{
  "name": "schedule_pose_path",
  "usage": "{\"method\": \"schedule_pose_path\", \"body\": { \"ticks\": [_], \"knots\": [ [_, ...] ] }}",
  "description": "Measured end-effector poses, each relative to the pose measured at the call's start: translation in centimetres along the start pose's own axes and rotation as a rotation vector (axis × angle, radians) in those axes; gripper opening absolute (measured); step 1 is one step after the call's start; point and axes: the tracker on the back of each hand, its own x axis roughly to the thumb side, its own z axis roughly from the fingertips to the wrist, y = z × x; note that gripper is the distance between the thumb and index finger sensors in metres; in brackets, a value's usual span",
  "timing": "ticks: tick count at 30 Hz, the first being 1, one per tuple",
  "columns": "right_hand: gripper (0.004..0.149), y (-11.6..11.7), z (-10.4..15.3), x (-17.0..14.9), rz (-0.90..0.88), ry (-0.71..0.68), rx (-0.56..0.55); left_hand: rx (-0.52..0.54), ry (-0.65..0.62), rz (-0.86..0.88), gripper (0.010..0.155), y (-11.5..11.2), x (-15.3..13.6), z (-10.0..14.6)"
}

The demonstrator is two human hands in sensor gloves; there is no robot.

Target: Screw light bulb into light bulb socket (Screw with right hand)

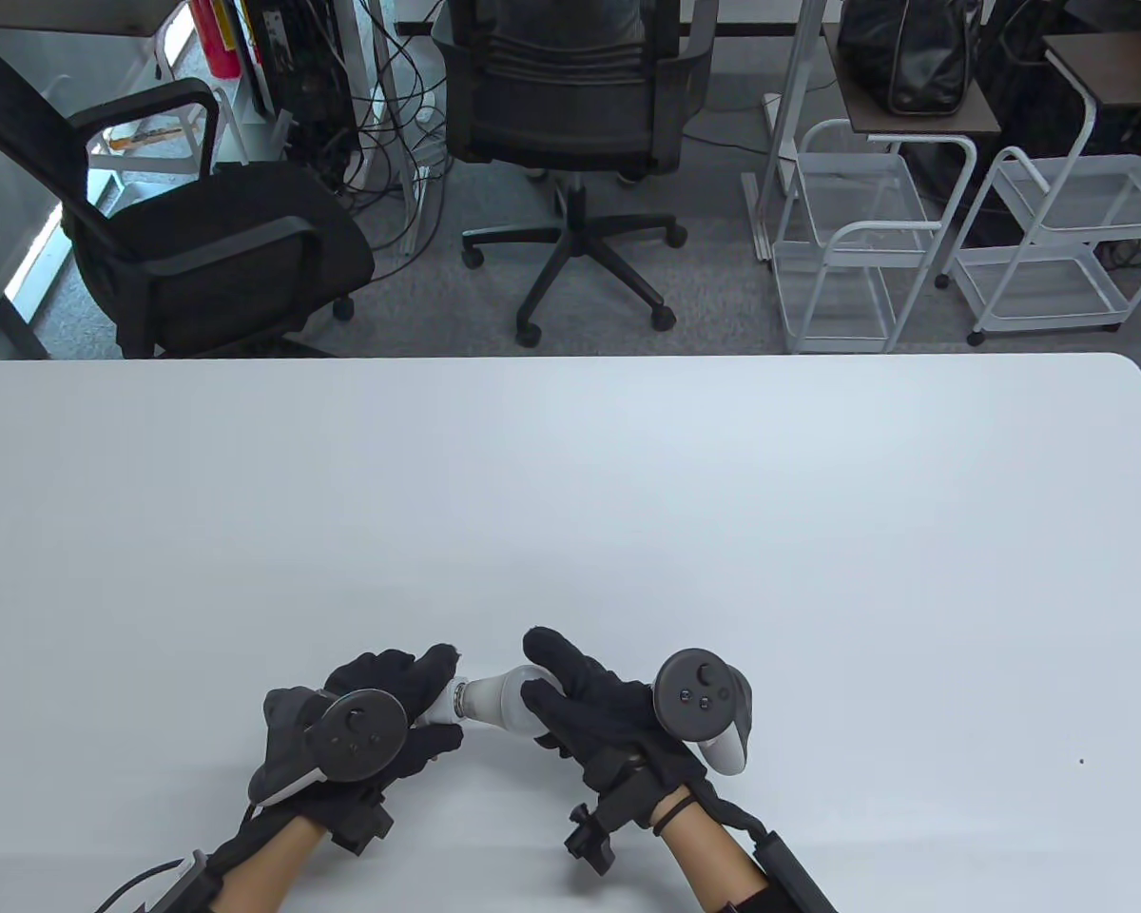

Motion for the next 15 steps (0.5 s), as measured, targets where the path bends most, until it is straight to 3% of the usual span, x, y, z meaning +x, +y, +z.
{"method": "schedule_pose_path", "body": {
  "ticks": [3, 5, 11, 15],
  "knots": [
    [0.053, 0.0, 0.08, -0.16, -0.041, -0.004, -0.002, 0.003, -0.002, -0.019, 0.074, -0.02, 0.07, 0.0],
    [0.058, 0.14, 0.02, -0.24, -0.073, 0.008, 0.076, 0.009, 0.003, -0.016, 0.074, 0.04, 0.03, 0.0],
    [0.051, -0.01, 0.05, -0.38, -0.026, 0.018, -0.006, 0.001, -0.002, -0.005, 0.074, -0.04, 0.04, -0.03],
    [0.059, 0.24, -0.03, -0.38, -0.089, 0.023, 0.076, -0.006, 0.004, -0.012, 0.074, -0.13, -0.12, -0.07]
  ]
}}
